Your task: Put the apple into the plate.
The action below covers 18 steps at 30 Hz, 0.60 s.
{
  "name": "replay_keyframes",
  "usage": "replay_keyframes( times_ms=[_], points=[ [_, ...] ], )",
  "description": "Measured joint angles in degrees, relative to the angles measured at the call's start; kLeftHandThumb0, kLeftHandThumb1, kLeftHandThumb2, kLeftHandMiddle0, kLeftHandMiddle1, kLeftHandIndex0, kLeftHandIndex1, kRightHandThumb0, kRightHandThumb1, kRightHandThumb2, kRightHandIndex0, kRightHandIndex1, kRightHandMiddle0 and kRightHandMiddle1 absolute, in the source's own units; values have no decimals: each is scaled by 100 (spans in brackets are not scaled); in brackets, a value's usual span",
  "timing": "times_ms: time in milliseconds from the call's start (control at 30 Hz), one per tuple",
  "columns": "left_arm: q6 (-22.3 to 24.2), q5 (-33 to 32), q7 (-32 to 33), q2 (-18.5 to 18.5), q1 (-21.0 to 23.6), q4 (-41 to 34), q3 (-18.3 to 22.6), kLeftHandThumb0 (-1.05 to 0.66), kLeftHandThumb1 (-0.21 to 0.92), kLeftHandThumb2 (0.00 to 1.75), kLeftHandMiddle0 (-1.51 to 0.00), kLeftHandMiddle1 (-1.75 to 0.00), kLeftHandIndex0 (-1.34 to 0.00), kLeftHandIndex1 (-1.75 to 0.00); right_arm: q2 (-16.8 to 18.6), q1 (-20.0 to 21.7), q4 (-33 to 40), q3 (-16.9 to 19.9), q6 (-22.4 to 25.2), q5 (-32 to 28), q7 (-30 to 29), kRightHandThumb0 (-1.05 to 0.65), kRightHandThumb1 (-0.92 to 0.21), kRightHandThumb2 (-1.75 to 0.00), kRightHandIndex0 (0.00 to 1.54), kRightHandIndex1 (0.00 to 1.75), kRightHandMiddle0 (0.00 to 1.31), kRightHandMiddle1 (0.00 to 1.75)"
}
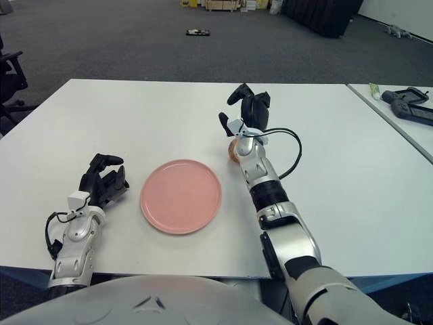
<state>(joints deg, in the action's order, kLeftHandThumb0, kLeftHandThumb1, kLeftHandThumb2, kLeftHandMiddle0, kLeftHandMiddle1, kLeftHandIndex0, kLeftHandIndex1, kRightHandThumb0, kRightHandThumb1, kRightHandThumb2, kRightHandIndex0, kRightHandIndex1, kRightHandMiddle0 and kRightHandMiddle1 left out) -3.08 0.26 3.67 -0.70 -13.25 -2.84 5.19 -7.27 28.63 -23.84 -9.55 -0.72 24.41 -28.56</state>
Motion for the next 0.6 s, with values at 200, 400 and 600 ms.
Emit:
replay_keyframes(
  times_ms=[200, 400, 600],
  points=[
    [0, 19, -1, 33, 0, 17, -3, -39, 67, 88, -82, -175, -35, -175, -13, -341, 800, -53, -2, 10, 375, 0, -4, -161, 84, 167, 59, 175],
    [0, 25, -1, 58, 1, 20, -30, -38, 68, 86, -80, -175, -34, -175, -179, -412, 1056, -141, -110, 96, 884, 0, -7, -160, 81, 171, 57, 175],
    [0, 23, 0, 59, 1, 21, -32, -38, 69, 85, -79, -175, -33, -175, -376, -415, 1109, -202, 38, 181, 1412, -8, -36, -119, 48, 165, 37, 155]
  ],
)
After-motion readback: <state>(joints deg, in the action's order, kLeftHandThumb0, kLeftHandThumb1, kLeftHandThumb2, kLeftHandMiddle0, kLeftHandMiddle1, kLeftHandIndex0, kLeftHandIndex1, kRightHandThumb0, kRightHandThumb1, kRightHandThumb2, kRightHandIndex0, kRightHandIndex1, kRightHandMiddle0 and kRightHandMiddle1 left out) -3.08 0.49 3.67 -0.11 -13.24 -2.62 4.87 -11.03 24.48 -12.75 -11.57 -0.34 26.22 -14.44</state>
